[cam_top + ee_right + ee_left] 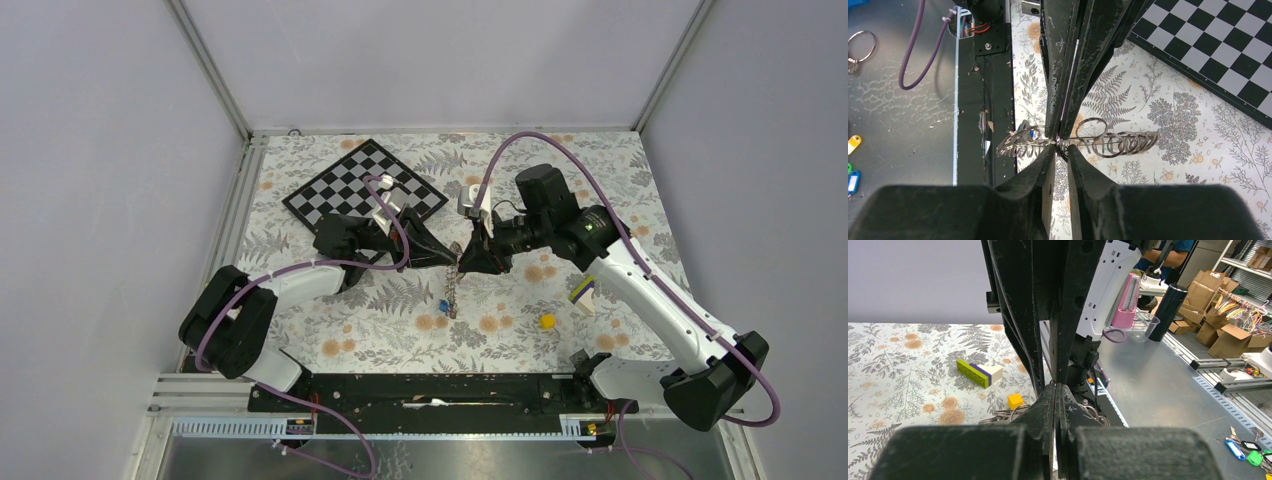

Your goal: Put the keys on the keyring

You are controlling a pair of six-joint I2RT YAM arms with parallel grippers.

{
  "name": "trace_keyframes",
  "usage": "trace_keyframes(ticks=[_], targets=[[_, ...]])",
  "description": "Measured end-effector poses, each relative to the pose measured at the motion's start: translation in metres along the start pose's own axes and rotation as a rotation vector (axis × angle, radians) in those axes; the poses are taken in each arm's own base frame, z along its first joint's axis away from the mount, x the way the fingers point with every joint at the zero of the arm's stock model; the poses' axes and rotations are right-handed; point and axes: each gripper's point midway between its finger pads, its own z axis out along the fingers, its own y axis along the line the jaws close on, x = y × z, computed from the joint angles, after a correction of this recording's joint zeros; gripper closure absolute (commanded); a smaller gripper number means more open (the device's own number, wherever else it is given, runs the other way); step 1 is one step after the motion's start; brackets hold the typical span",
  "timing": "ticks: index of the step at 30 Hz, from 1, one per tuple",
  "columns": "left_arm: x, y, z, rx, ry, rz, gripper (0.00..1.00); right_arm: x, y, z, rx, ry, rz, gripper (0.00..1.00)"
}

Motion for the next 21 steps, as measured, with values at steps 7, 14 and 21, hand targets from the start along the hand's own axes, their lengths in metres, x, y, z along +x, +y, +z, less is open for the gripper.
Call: trace_keyframes(ticks=[7,14,21], targets=[[0.0,0.0,0.0,0.0,0.0,0.0,1.0,-0.0008,-0.0003,0.0001,0.0,-0.003,-0.003,0.86],[-0.0001,0.0002,0.0,-0.001,-0.001,0.0,1.0,-0.001,-0.0003,0.0001,0.0,-0.004,-0.007,1.0],[-0.0003,0.0018,0.0002,-0.006,-0.004,0.015,0.86,-0.0009,-0.0008,-0.0025,0.009,0.011,-0.007,1.0]])
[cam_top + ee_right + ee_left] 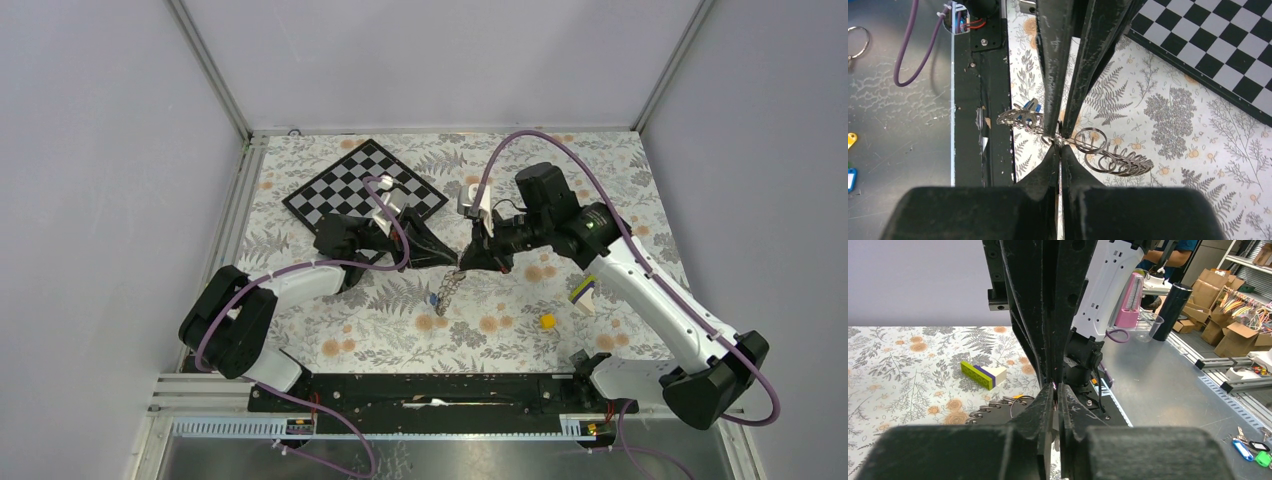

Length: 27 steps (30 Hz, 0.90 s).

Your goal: Put the keys on the keyring

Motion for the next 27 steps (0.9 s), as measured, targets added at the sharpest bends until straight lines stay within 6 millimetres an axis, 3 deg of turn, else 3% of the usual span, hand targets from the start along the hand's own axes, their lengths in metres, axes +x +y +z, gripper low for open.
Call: trace_keyframes(ticks=[4,11,18,27], targets=[[0.002,0.002,0.0,-0.003,0.006,0.022,0.72,0.005,-0.004,-0.002,0.025,0.044,0.012,1.0],[0.011,0.008,-0.002,-0.018,0.031,0.018,0.59,0.02,-0.009,0.001,0.045,0.177,0.051,1.0],[0.018,0.013,-0.003,-0.031,0.051,0.006,0.58,0.022,-0.009,0.007,0.044,0.268,0.052,1.0],[0.02,0.014,-0.003,-0.033,0.056,0.012,0.66,0.023,-0.006,0.007,0.043,0.32,0.046,1.0]])
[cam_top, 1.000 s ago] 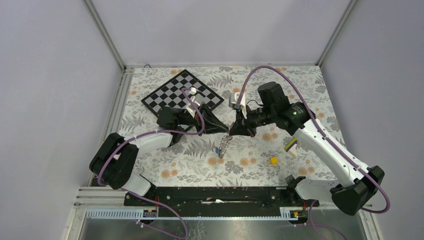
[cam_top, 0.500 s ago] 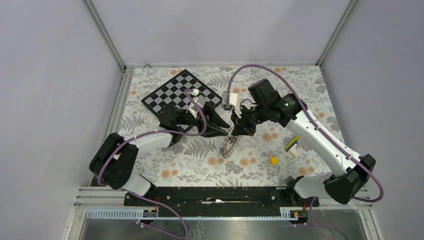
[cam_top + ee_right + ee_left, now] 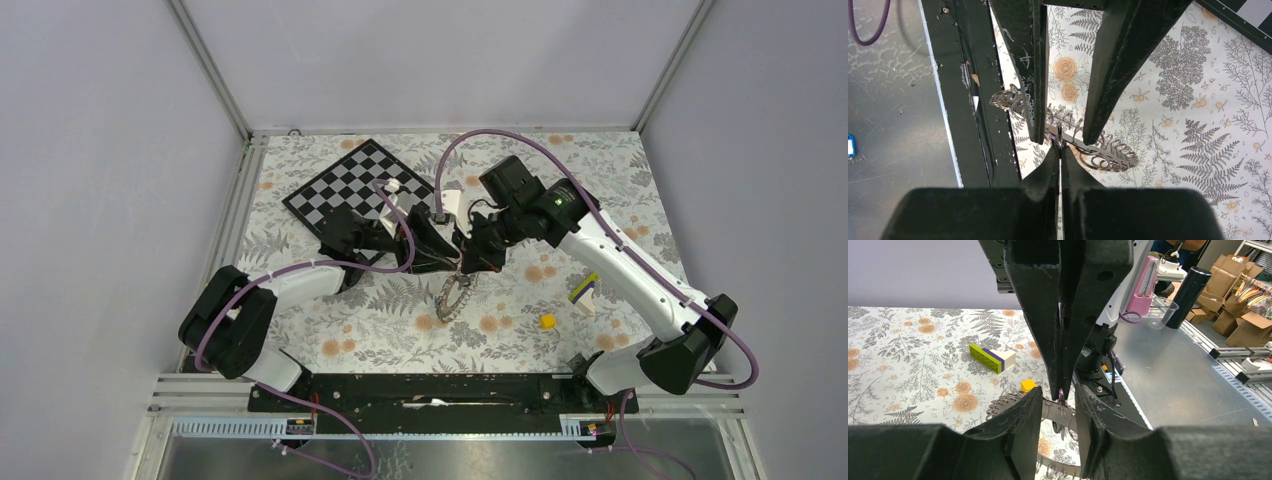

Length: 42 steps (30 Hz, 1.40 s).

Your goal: Put the keys on the keyring

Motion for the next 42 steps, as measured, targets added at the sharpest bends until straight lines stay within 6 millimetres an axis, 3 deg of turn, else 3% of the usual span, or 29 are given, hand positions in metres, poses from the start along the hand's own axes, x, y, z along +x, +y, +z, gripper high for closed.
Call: trace_keyframes(ticks=[10,19,31,42], targets=[[0.0009,-0.002,0.0021,0.007,0.002,0.0,0.71,0.0016,-0.003,0.0004,0.009,0.031,0.008,1.0],[0.0024,-0.0039,0.0046,0.015,0.005,0.001,0.82,0.0032,-0.0027,0.0003,0.007,0.044,0.014,1.0],[0.0062,-0.0024,0.0044,0.008,0.014,-0.022,0.77,0.0032,-0.0045,-0.0002,0.021,0.05,0.009,1.0],[0.0074,-0.0017,0.0043,0.005,0.017,-0.027,0.87,0.0035,-0.005,-0.0004,0.025,0.052,0.008,1.0]])
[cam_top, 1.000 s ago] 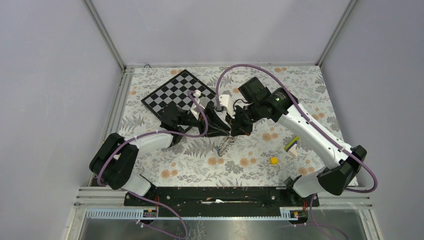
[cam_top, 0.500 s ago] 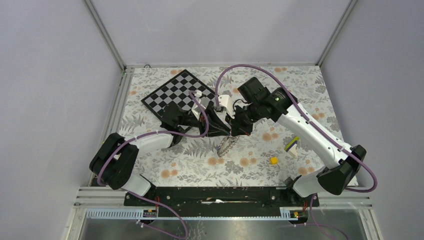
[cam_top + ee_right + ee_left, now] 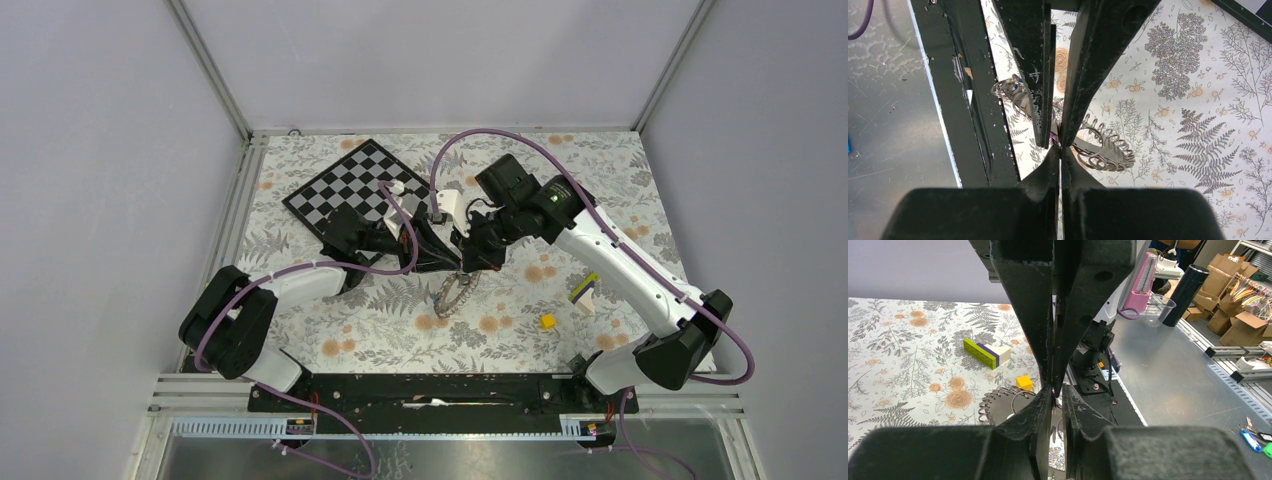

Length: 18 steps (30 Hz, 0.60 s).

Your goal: Put the keys on the keyring

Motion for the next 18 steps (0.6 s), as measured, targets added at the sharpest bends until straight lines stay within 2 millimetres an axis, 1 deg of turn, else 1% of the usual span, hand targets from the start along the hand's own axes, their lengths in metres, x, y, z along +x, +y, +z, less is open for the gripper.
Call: trace_keyframes(ticks=[2,4,7,15,18], targets=[[0.0,0.0001,0.0,0.0,0.0,0.001,0.92,-0.0001,0.0001,0.0002,-0.001,0.0,0.0,1.0],[0.0,0.0003,0.0,-0.001,0.0,0.002,1.0,-0.0002,0.0004,0.0003,-0.002,0.0,-0.001,1.0],[0.0004,0.0009,0.0,-0.004,0.0,-0.003,1.0,-0.0003,0.0005,0.0002,-0.001,0.0,-0.001,0.99],[-0.0016,-0.001,0.0002,0.001,-0.007,-0.02,1.0,-0.0012,0.0001,0.0003,0.008,-0.017,-0.005,0.74],[-0.008,-0.003,-0.0006,0.006,-0.024,-0.014,1.0,-0.0041,0.0008,-0.0037,0.023,-0.044,-0.018,0.69]])
